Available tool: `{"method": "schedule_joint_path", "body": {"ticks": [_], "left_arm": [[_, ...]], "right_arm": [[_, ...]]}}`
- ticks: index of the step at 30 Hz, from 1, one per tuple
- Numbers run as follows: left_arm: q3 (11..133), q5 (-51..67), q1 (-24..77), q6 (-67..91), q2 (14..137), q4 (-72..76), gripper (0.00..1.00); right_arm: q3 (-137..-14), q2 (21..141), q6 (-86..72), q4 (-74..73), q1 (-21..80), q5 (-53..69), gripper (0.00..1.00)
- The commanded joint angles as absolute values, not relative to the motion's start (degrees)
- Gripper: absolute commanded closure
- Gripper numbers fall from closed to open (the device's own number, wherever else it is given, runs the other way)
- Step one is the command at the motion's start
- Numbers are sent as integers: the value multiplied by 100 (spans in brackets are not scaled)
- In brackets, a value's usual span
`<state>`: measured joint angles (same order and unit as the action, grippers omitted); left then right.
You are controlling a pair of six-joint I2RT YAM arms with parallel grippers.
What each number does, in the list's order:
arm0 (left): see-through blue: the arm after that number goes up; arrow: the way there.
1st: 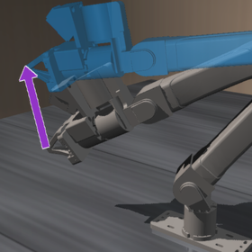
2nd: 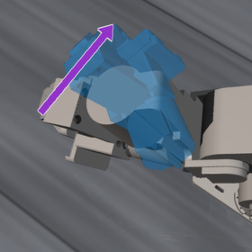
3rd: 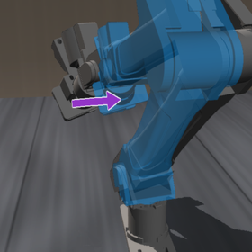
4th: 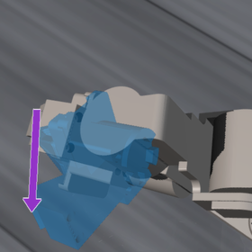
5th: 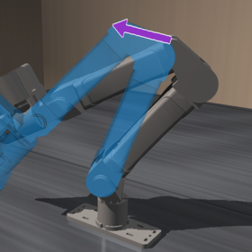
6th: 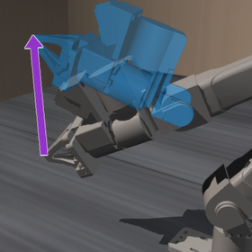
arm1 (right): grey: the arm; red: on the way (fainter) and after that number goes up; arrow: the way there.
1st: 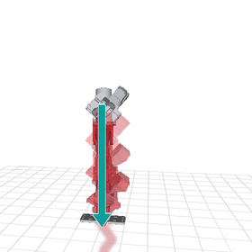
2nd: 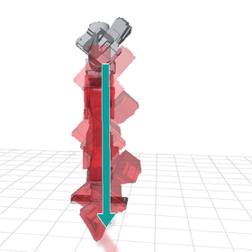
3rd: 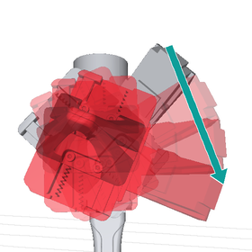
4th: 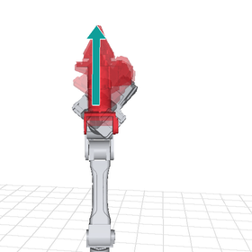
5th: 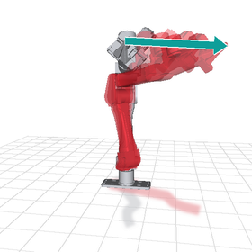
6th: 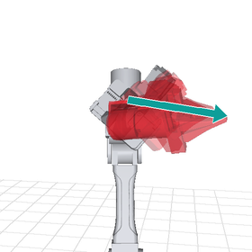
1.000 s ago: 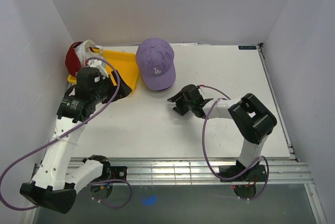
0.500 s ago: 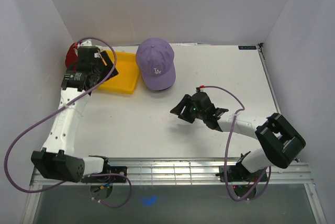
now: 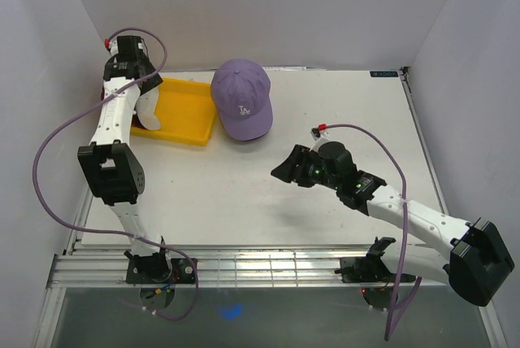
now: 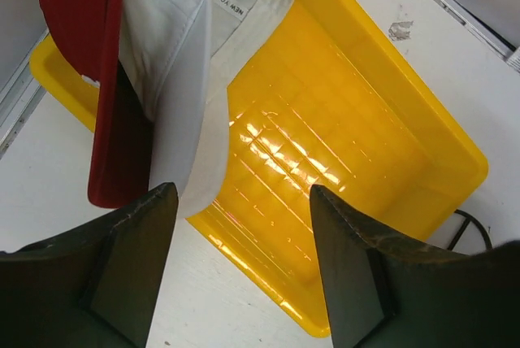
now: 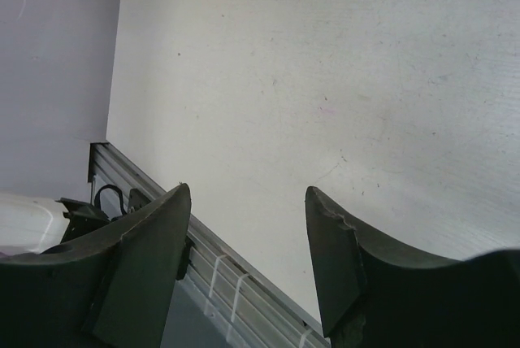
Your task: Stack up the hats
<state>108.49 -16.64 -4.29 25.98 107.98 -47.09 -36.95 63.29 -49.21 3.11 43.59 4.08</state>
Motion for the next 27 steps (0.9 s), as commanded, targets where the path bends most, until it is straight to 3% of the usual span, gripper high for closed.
{"method": "schedule_joint_path", "body": {"ticks": [1,20,25,27], "left_arm": [[11407,-2153,-466,2522,10915,-4816,24],[10873,-2698,-457,2593,11443,-4729,30],[10688,-2751,-457,2540,11426,-4711,38],[10617,-2751,-457,2514,11400,-4711,47]], "right_arm": [[-3656,6074,-4588,61,4377,492,36],[-3279,5906,-4641,123,4386,615,35],[-3173,5933,-4728,246,4377,685,35],[-3155,5933,-4729,255,4377,686,35]]}}
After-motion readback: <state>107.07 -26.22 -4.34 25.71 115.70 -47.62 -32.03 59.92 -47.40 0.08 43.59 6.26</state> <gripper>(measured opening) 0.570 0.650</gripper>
